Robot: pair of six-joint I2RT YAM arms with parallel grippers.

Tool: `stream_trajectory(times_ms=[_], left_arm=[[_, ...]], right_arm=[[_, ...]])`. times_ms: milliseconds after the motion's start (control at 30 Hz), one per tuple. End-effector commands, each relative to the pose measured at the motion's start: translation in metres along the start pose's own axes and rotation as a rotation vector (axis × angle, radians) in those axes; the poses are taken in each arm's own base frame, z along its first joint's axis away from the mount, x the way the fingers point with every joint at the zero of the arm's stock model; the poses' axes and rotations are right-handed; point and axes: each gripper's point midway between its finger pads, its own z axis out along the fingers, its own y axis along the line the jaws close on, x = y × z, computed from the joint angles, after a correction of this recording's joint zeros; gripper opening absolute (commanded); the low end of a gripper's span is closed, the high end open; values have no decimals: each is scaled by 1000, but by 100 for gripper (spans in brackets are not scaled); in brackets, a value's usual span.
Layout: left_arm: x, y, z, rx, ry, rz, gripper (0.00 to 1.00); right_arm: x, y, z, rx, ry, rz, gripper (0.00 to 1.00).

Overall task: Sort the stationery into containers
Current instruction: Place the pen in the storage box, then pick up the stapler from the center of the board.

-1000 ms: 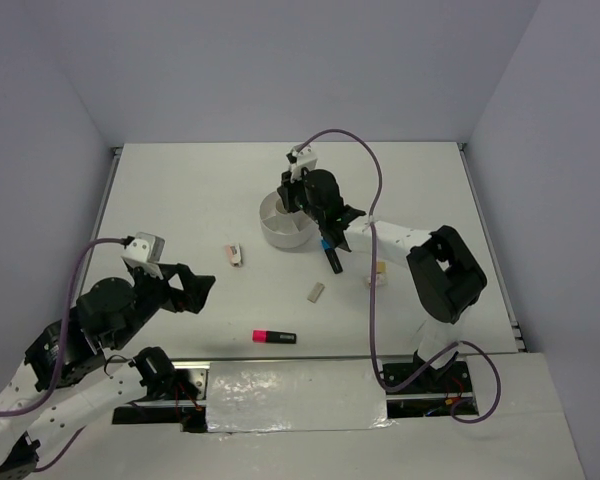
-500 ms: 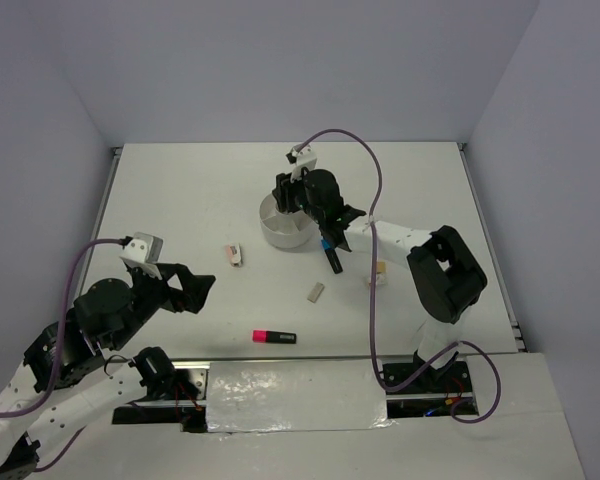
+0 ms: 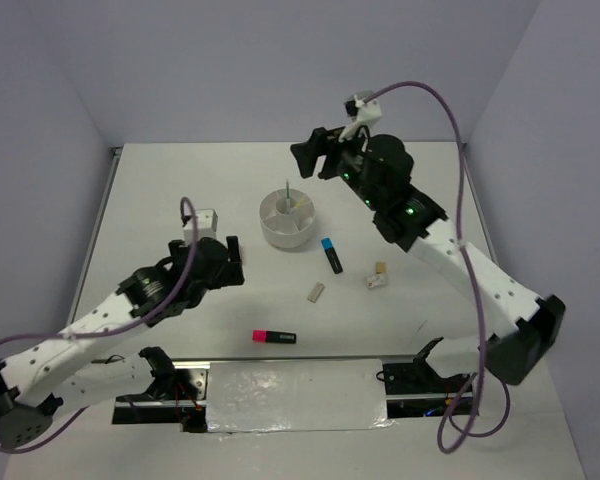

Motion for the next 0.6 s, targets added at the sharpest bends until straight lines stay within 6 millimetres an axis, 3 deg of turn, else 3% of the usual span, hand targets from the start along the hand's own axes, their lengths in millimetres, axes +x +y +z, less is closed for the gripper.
stream_trajectory(times_ms=[0,33,67,100,133,167,267,433,567], left_arm=[[-16,-23,31,-38,-35,-146,99],[-19,-21,41,-57,-28,-172,99],[-16,-26,56,-73,-1,-174,100],[-14,-25,65,-100,11,-197,99],[-9,-18,80,-158,34,-197,99],[-13,-17,85,-182,28,-211,99],[-10,-12,107,-242,52,-220,99],[6,-16,144,-239,112,-197,97],[17,-12,160,-276,130,-183,95]], right_arm=[[29,-6,-47,38,177,44,78],[36,-7,-58,44,211,67,78],[31,-4,-74,21,200,79,79],[52,-7,-82,20,244,86,79],[43,-2,-96,-11,211,111,79],[67,0,-105,-45,255,120,79],[82,10,-125,-122,252,163,79],[88,23,-141,-202,262,197,79],[94,25,-143,-218,278,189,79]])
